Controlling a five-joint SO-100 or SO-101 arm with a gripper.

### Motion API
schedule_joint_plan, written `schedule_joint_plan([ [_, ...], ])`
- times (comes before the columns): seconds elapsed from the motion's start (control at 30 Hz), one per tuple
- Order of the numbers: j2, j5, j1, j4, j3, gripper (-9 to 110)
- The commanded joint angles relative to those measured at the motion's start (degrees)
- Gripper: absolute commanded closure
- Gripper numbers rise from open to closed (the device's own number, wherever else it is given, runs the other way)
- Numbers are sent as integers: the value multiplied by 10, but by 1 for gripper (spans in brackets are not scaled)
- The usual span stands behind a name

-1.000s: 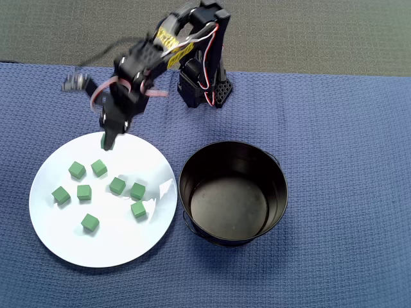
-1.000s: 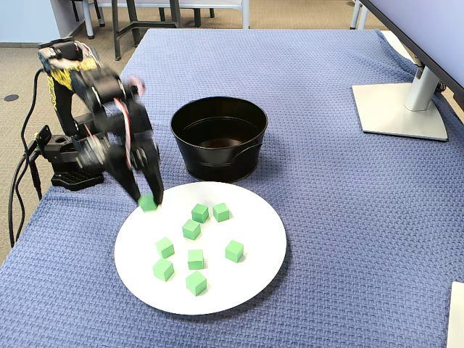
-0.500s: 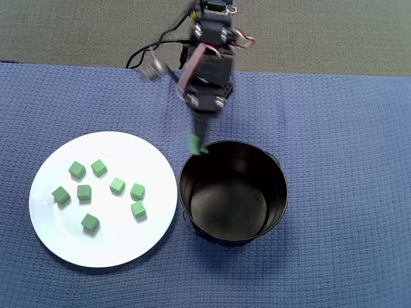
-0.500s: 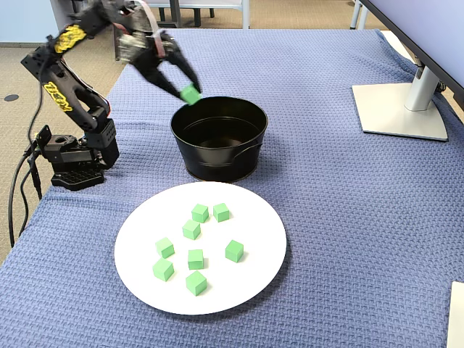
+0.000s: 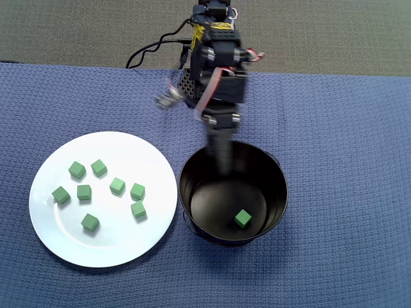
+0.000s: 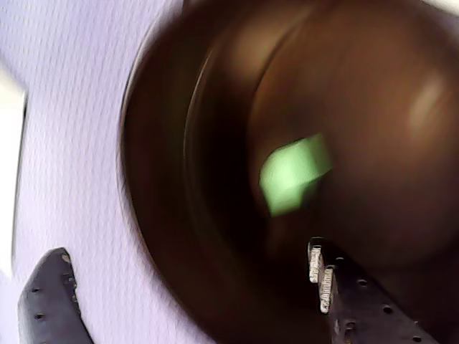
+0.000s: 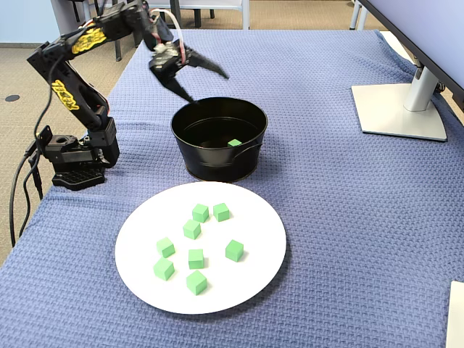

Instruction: Pick up the green cubes from the white plate and place them in the black recipient

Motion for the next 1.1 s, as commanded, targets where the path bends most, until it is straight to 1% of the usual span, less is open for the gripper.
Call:
schedule_joint_plan([
  [0.0, 19, -109, 173, -32, 23, 91],
  [0.1, -39, -122, 271, -124, 60, 91],
  [0.2, -127, -113, 316, -181, 61, 98],
  [0.33, -197, -107, 332, -196, 44, 101],
  [0.43, -228, -136, 340, -183, 18, 102],
  [0.53, -246, -209, 354, -148, 4, 101],
  [0.63, -246, -320, 377, -142, 17, 77],
  [0.7, -238, -407, 394, -149, 26, 72],
  [0.77, -229, -500, 414, -145, 30, 71],
  [0.83, -221, -622, 439, -139, 46, 71],
  [0.9, -215, -708, 455, -165, 76, 71],
  [0.97, -215, -754, 464, -187, 93, 72],
  [1.07, -213, -786, 472, -234, 115, 74],
])
